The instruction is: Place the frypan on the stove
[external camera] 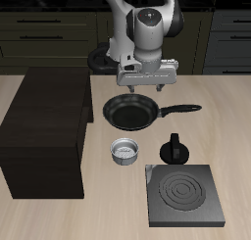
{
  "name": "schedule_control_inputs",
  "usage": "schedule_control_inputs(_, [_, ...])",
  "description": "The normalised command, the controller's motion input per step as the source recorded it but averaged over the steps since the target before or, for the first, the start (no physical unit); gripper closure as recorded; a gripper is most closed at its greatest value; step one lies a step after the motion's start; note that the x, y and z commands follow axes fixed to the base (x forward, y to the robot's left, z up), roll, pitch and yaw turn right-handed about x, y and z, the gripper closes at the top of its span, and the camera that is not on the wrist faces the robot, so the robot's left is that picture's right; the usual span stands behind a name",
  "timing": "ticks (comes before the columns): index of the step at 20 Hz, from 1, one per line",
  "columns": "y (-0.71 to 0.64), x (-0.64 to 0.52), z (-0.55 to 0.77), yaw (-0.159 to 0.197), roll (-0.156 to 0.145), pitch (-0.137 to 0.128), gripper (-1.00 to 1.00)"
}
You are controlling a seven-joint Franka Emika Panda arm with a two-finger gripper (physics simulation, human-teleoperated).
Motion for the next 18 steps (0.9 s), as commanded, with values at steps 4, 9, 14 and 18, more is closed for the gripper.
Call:
schedule_control_inputs(4, [0.15, -0.29, -0.24, 0.049, 0.023, -0.052, -1.0])
schedule_control_inputs(9, [0.09, -0.1, -0.11, 0.013, 0.014, -0.026, -1.0])
schedule_control_inputs(14, [0.14, -0.15, -0.17, 0.017, 0.019, -0.026, -1.0])
schedule_control_inputs(18, [0.08, -0.08, -0.17, 0.004, 0.014, 0.015, -1.0])
